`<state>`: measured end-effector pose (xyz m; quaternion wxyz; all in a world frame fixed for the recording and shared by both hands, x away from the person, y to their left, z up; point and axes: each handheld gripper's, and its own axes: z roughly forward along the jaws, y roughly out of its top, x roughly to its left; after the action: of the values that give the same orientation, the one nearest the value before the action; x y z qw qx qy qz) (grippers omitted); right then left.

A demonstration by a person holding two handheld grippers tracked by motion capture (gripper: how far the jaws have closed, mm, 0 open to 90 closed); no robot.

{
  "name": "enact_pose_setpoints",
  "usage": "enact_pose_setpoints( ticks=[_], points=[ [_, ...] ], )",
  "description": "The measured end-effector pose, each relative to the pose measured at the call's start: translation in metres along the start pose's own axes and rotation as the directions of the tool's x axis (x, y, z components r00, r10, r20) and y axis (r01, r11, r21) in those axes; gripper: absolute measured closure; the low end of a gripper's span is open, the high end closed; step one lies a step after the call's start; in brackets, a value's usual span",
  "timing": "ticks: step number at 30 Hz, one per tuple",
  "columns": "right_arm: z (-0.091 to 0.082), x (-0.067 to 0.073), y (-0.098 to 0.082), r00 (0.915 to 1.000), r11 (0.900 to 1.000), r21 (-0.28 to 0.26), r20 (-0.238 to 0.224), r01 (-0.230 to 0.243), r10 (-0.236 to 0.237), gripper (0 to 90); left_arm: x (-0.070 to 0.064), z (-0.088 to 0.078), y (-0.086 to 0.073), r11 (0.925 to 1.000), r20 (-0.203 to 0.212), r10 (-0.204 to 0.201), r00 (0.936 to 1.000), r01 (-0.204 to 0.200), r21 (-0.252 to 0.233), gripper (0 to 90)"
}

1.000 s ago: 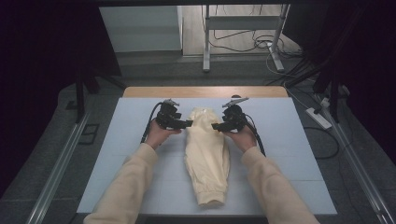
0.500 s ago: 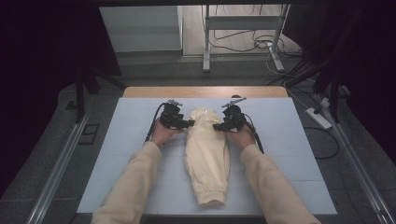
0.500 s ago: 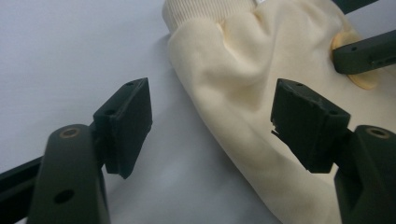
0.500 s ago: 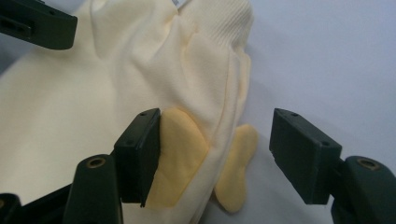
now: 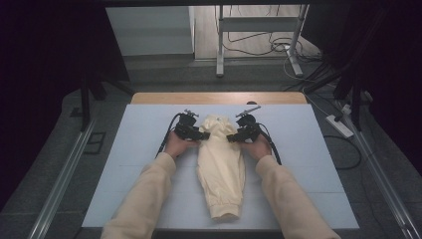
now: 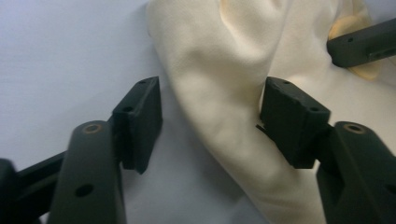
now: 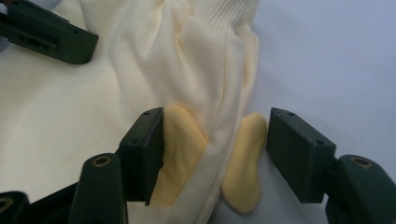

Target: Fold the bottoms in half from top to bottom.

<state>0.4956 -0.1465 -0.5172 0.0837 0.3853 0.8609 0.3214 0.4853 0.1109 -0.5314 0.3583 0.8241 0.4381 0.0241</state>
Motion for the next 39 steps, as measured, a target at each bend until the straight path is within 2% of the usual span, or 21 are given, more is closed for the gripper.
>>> enact_pose_setpoints(
  ticks=[2, 5, 6, 9, 12, 15, 23, 30, 39],
  points=[
    [0.0, 0.0, 0.0, 1.0, 1.0, 0.003, -0.002, 0.004, -0.004, 39.5, -0.001, 0.001, 0.0, 1.0, 0.011, 0.0, 0.9999, 0.0, -0.004, 40.8],
    [0.0, 0.002, -0.001, 0.9998, 1.0, -0.001, -0.018, 0.009, -0.009, 47.2, -0.002, 0.003, -0.001, 1.0, 0.038, 0.001, 0.9993, -0.001, -0.005, 52.8],
    [-0.001, 0.002, -0.001, 0.9993, 1.0, 0.0, -0.036, 0.005, -0.005, 53.6, -0.002, 0.003, -0.001, 1.0, 0.042, -0.002, 0.9991, 0.003, -0.006, 58.1],
    [-0.001, 0.002, -0.002, 0.9966, 1.0, 0.002, -0.082, 0.002, -0.002, 63.6, -0.003, 0.004, -0.001, 1.0, 0.071, -0.007, 0.9974, 0.007, -0.002, 71.7],
    [-0.002, 0.005, -0.001, 0.9963, 1.0, 0.004, -0.08, 0.031, -0.03, 68.9, -0.005, 0.002, -0.001, 0.9999, 0.065, 0.017, 0.9978, -0.017, 0.0, 79.0],
    [-0.004, 0.008, 0.0, 0.9966, 0.998, 0.008, -0.061, 0.055, -0.054, 69.8, -0.009, 0.0, 0.0, 0.9991, 0.046, 0.042, 0.9981, -0.042, -0.001, 80.6],
    [-0.014, 0.009, 0.002, 0.9951, 0.996, -0.001, -0.046, 0.088, -0.088, 71.0, -0.016, -0.012, 0.005, 0.9965, 0.043, 0.075, 0.9963, -0.073, -0.04, 81.1],
    [-0.025, 0.01, 0.006, 0.9939, 0.994, -0.015, -0.033, 0.105, -0.106, 71.6, -0.023, -0.024, 0.016, 0.9919, 0.038, 0.117, 0.9924, -0.115, -0.053, 81.5],
    [-0.039, 0.01, 0.014, 0.9931, 0.992, -0.055, -0.016, 0.115, -0.116, 72.3, -0.032, -0.043, 0.03, 0.982, 0.025, 0.173, 0.9846, -0.17, -0.082, 81.8]
  ],
)
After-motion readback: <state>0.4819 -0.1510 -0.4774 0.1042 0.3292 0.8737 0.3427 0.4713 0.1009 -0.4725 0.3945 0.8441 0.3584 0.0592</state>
